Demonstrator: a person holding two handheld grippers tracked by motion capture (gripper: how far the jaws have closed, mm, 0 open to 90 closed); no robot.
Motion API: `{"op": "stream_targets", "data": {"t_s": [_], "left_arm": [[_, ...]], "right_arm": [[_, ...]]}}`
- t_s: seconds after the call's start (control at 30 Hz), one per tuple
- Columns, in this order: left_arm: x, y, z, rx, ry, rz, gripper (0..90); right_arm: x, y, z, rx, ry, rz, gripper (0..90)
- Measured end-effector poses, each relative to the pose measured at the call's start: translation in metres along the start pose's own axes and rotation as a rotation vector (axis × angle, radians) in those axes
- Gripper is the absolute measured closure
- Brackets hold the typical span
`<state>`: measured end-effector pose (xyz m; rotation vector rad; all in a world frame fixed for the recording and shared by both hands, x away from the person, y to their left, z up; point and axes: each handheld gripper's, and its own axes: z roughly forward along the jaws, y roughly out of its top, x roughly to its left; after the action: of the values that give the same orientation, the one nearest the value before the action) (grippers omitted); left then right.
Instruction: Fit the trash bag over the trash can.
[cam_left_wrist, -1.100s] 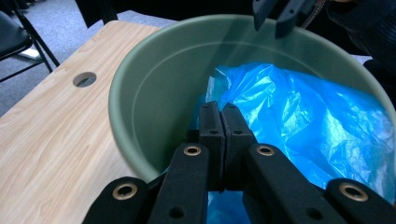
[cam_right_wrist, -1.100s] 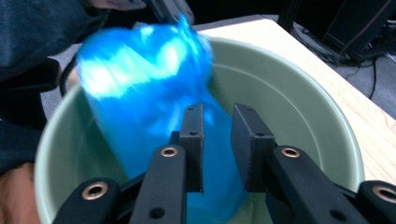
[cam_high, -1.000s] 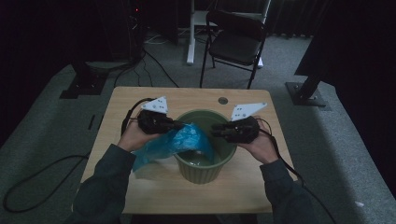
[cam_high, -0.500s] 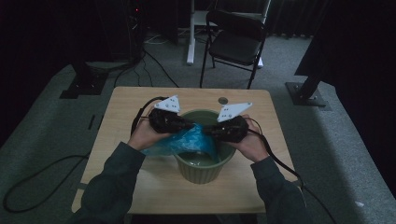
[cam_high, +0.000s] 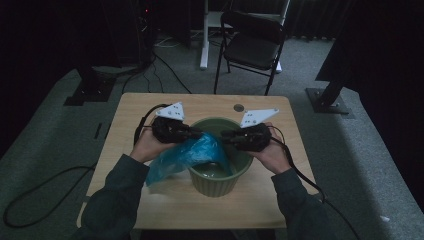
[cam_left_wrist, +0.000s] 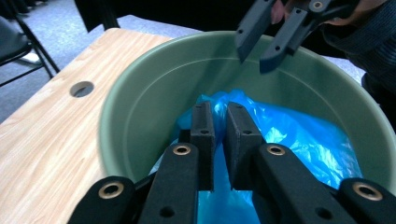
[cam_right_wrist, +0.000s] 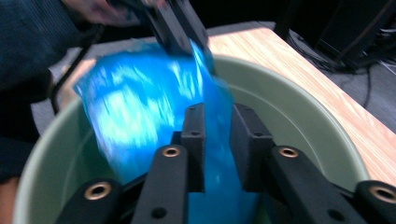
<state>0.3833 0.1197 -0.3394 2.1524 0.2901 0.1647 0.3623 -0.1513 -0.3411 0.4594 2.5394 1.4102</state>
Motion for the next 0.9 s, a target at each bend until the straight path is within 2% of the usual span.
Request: {"op": "stream_targets", "data": {"t_s": [0.1,0.13,0.2,0.23,0.3,0.47,0.5,0.6,0.8,0.87,0.9], "left_arm": [[-0.003,0.005,0.007,-0.008,-0.015,0.008,83.4],[-0.004,0.007,0.008,-0.01,-0.019,0.011,82.8],[-0.005,0.008,0.008,-0.01,-0.005,0.015,77.3],[-0.005,0.008,0.008,-0.01,-0.005,0.015,72.9],[-0.003,0.006,0.001,-0.021,0.016,0.001,72.3],[0.002,-0.003,-0.015,-0.034,0.046,-0.029,65.7],[0.005,-0.009,-0.022,-0.032,0.056,-0.042,65.7],[0.011,-0.019,-0.029,-0.029,0.06,-0.074,55.7],[0.018,-0.032,-0.025,0.009,0.069,-0.128,48.0],[0.018,-0.033,-0.023,0.015,0.074,-0.132,50.1],[0.019,-0.034,-0.019,0.037,0.098,-0.136,50.1]], "right_arm": [[0.002,0.003,0.008,0.021,0.018,-0.015,70.0],[0.003,0.004,0.011,0.039,0.014,-0.023,72.6],[0.005,0.004,0.015,0.064,-0.002,-0.044,85.7],[0.005,0.004,0.015,0.064,-0.002,-0.044,85.7],[0.005,0.002,0.013,0.081,-0.03,-0.055,90.0],[0.002,-0.005,0.003,0.071,-0.057,-0.046,90.0],[0.002,-0.005,0.003,0.071,-0.057,-0.046,90.0],[0.002,-0.006,-0.005,0.06,-0.071,-0.052,90.0],[0.0,-0.009,-0.007,0.053,-0.083,-0.045,90.0],[-0.001,-0.009,-0.006,0.053,-0.082,-0.044,90.0],[-0.001,-0.01,-0.006,0.053,-0.083,-0.045,90.0]]}}
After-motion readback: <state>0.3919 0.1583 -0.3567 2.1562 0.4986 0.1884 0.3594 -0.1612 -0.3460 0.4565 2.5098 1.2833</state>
